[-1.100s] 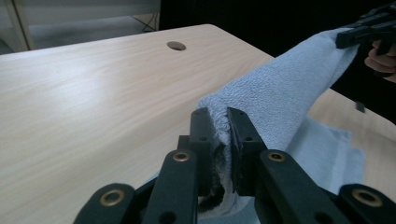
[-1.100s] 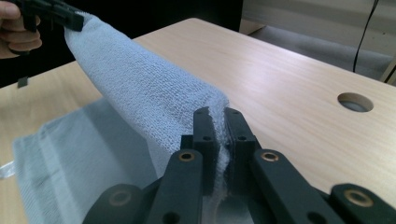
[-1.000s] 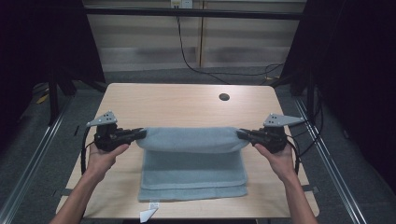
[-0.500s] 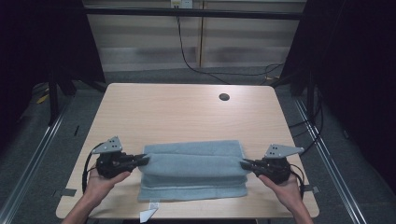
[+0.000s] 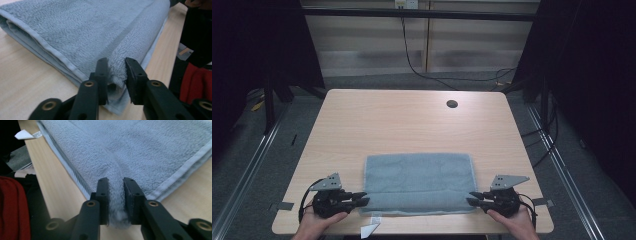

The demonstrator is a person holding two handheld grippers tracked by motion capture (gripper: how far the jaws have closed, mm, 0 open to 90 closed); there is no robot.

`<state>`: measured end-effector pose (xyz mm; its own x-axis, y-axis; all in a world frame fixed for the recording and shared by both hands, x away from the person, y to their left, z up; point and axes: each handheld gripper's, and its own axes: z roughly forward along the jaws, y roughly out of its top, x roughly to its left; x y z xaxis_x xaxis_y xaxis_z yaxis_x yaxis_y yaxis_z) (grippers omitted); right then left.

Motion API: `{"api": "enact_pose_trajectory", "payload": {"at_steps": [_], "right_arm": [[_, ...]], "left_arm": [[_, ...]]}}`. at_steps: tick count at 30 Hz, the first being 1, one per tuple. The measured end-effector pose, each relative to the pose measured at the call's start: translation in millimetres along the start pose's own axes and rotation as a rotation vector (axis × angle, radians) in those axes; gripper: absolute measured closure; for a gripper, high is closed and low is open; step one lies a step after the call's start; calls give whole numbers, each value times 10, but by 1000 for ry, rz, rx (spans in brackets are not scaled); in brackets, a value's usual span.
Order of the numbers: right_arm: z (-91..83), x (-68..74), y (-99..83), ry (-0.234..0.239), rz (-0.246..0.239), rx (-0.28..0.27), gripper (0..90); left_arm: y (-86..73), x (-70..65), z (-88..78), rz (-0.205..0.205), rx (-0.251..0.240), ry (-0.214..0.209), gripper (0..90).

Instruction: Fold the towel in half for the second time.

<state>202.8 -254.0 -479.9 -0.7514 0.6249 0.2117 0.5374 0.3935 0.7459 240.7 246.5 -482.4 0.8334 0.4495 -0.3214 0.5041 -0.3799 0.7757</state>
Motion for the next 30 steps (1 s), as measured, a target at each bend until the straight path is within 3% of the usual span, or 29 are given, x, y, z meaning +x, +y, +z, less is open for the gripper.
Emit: {"api": "enact_pose_trajectory", "payload": {"at_steps": [3,8,11,12,14,17,18,19,20,22,23,26,28,30], "right_arm": [[-21,47,-36,19,-1,0,667],[-107,53,31,24,18,-71,599],[-106,-30,122,-3,47,-119,566],[-102,-49,146,-15,55,-129,556],[-89,-112,214,-41,69,-153,511],[-89,-217,303,-78,78,-170,481],[-96,-262,333,-100,85,-180,465],[-106,-317,360,-113,88,-187,463],[-109,-377,380,-130,94,-193,461],[-115,-493,388,-171,132,-216,436],[-123,-541,377,-183,146,-229,424],[-179,-625,326,-219,189,-264,395],[-221,-619,288,-244,203,-272,370],[-238,-610,239,-252,209,-269,359]], "left_arm": [[-14,-55,-31,9,-13,2,621],[124,-33,-54,16,-51,35,480],[295,92,-65,25,-40,111,436],[366,166,-88,16,-43,151,417],[453,287,-119,-21,-71,179,362],[531,494,-129,-29,-67,240,348],[539,599,-130,-37,-44,228,348],[532,684,-132,-51,-27,262,354],[513,753,-144,-82,-33,303,353],[443,854,-196,-148,-87,318,336],[407,876,-217,-156,-98,336,326],[318,865,-242,-182,-128,369,292],[275,771,-248,-165,-130,341,261],[233,716,-219,-147,-139,345,251]]}}
